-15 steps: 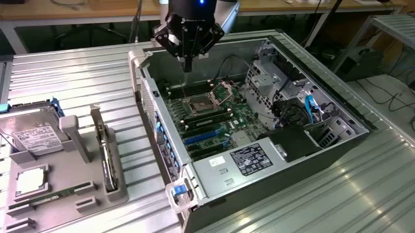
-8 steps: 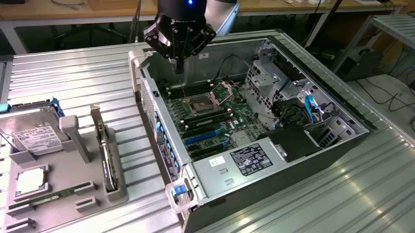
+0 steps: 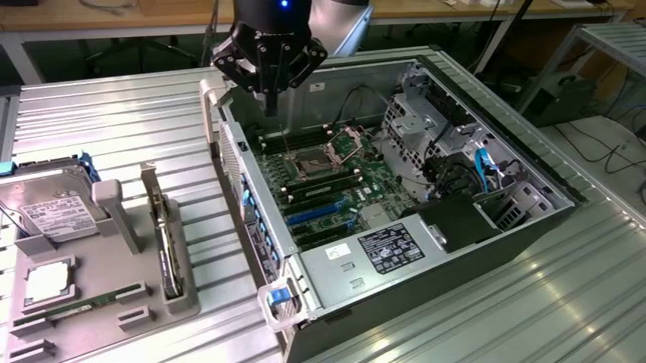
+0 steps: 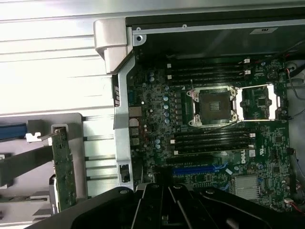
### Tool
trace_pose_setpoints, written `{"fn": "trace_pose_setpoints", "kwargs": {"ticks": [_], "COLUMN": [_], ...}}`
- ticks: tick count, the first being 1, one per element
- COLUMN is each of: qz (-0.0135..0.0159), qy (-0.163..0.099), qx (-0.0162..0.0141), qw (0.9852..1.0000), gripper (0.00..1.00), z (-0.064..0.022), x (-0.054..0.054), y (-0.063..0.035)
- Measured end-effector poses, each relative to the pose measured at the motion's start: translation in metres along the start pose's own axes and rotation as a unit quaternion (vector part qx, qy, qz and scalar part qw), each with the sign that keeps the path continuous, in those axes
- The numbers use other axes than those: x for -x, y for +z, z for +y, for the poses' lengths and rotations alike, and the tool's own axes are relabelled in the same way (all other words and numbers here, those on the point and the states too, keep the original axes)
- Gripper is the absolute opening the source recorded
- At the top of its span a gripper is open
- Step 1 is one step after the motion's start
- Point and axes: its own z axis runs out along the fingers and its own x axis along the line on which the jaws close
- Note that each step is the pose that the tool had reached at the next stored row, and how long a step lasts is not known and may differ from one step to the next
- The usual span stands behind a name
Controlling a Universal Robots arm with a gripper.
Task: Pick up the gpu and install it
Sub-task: 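Reach for the gpu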
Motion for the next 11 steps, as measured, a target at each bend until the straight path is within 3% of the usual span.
{"fn": "trace_pose_setpoints", "kwargs": {"ticks": [11], "qz": [0.0001], "qy": [0.0], "qx": [0.0], "qw": [1.0], "gripper": [0.11], "z": [-0.0017], "x": [-0.016], "y": [-0.0004]}}
